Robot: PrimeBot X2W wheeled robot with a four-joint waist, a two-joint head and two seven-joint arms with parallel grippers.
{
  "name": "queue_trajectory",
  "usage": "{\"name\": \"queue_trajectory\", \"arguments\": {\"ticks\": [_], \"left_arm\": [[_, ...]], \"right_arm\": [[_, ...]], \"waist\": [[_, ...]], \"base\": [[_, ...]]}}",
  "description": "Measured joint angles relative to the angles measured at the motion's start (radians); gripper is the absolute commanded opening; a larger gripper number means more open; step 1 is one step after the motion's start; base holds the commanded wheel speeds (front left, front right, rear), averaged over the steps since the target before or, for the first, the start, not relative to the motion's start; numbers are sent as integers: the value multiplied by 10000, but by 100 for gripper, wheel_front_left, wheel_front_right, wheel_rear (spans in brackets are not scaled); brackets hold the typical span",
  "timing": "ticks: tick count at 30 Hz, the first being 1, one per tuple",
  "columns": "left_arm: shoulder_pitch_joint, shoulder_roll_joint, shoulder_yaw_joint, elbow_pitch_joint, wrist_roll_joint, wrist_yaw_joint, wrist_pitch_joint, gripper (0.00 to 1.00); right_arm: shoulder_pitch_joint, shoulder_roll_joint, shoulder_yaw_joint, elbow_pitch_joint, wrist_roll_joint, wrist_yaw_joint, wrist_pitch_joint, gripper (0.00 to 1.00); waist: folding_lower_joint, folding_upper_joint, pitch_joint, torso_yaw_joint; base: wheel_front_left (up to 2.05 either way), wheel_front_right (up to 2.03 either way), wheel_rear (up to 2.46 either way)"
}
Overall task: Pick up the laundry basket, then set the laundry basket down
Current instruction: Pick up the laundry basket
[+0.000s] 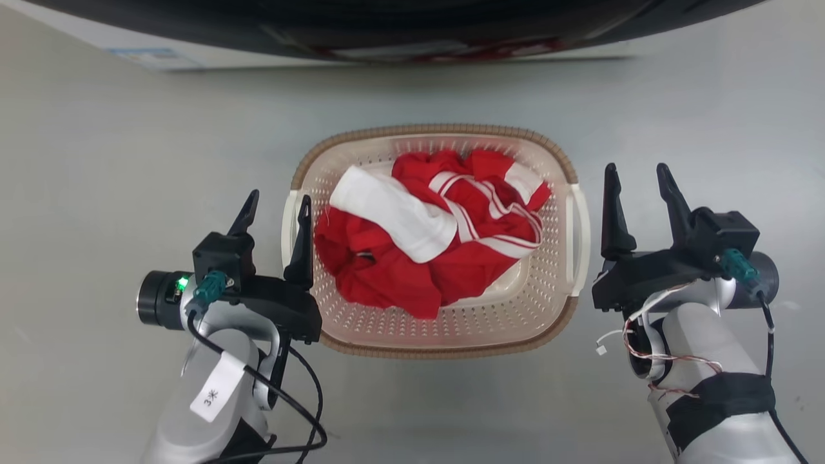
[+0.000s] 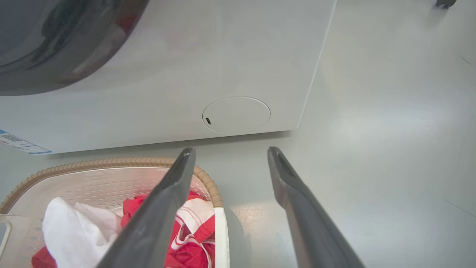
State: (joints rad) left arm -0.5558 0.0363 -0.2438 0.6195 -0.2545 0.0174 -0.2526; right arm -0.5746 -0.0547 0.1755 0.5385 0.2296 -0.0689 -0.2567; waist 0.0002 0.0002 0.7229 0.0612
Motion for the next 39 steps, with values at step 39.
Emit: {"name": "queue_trajectory", "arguments": {"ticks": [39], "left_arm": [[-1622, -54, -1942, 3081, -2125, -98, -2, 100]], "right_arm": [[-1262, -82, 1185, 2790, 1001, -201, 2, 100]], "waist": [[-2, -2, 1787, 366]], "base": [[0, 0, 0]]}}
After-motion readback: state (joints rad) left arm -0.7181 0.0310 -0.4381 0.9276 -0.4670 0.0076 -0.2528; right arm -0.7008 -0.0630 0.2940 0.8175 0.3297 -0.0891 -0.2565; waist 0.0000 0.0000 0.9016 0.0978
